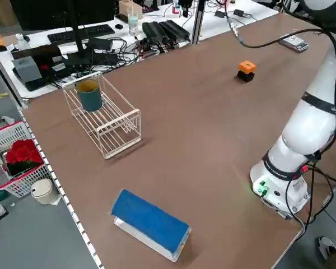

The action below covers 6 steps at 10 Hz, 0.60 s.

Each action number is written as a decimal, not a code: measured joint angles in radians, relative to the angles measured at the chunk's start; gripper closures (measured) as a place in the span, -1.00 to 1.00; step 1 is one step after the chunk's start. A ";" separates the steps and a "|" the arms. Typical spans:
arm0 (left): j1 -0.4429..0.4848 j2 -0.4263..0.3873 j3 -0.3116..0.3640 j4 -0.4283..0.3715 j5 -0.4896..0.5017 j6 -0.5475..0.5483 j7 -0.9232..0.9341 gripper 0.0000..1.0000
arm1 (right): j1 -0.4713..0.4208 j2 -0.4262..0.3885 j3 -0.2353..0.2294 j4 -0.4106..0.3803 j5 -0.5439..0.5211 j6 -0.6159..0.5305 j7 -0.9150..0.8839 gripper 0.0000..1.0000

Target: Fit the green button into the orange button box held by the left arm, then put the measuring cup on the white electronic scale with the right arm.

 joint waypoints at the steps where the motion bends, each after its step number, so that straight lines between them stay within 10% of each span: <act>1: -0.008 -0.022 0.023 -0.001 0.000 -0.005 0.044 -1.00 | 0.000 0.000 0.000 0.000 0.000 0.000 0.000 -1.00; 6: 0.005 -0.067 0.049 -0.002 0.000 -0.019 0.087 -1.00 | -0.008 0.000 0.004 0.000 0.000 -0.001 0.042 -1.00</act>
